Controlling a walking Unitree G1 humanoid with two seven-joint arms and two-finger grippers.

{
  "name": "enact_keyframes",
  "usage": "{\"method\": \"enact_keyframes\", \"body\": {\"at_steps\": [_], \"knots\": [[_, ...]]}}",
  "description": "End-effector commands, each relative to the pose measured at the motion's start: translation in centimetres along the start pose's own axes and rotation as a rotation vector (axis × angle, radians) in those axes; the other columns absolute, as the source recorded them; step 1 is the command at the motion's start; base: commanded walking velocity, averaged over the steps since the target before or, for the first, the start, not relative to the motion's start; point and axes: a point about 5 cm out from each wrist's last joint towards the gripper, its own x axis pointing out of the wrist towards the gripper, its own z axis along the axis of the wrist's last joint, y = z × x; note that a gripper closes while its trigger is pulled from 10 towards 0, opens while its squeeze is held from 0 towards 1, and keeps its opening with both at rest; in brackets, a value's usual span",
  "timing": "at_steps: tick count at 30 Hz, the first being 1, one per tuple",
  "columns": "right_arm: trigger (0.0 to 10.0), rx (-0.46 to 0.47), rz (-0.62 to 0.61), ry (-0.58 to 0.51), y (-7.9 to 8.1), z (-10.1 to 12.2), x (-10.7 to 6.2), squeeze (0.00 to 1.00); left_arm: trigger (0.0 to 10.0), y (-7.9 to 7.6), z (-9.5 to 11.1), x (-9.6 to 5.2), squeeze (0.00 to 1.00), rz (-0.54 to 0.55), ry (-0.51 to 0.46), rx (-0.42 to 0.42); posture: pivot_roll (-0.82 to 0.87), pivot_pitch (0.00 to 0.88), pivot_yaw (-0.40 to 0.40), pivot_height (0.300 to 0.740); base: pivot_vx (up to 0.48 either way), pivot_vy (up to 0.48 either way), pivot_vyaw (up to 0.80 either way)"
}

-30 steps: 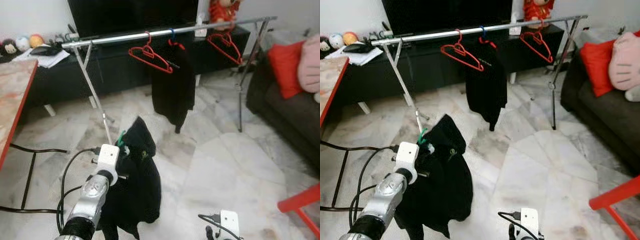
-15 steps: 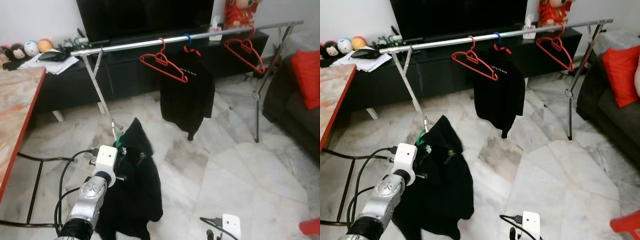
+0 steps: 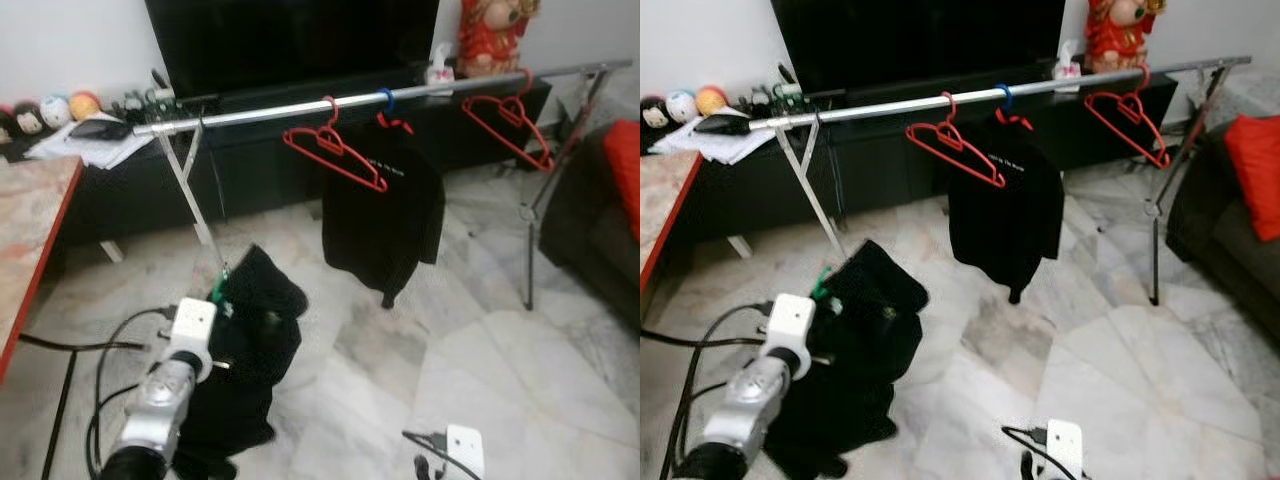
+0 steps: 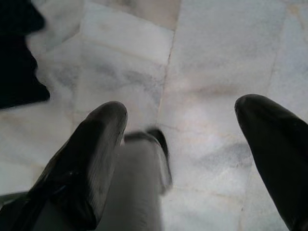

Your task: Hang hanger

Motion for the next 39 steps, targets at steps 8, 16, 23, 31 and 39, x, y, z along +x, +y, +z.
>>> {"method": "enact_keyframes", "body": {"at_steps": [8, 16, 23, 31, 39], "knots": [[10.0, -0.014, 0.002, 0.007, -0.4, -0.1, 0.0, 0.0, 10.0, 0.8, -0.8, -1.5, 0.0, 0.051, 0.015, 0.033, -0.18, 0.0, 0.055, 0.74, 0.307, 0.0, 0.0], [10.0, -0.021, 0.001, 0.003, -0.6, -0.1, 0.0, 0.0, 10.0, -0.6, -1.2, -1.8, 0.0, 0.028, 0.021, -0.007, -0.19, 0.0, 0.051, 0.74, 0.0, 0.0, 0.0], [10.0, -0.046, 0.014, 0.003, -0.6, 0.0, 0.0, 0.0, 10.0, -0.4, -1.4, -1.9, 0.0, 0.065, 0.042, -0.018, -0.19, 0.0, 0.047, 0.74, 0.0, 0.0, 0.0], [10.0, -0.053, 0.02, 0.002, -0.7, 0.0, 0.0, 0.0, 10.0, -0.6, -1.3, -1.9, 0.0, 0.061, 0.041, -0.026, -0.19, 0.0, 0.047, 0.74, 0.0, -0.271, 0.0], [10.0, -0.057, 0.024, 0.004, -0.7, -0.2, 0.0, 0.0, 10.0, -0.9, -1.4, -1.9, 0.0, 0.044, 0.046, -0.022, -0.19, 0.0, 0.051, 0.74, 0.0, -0.29, 0.0]]}}
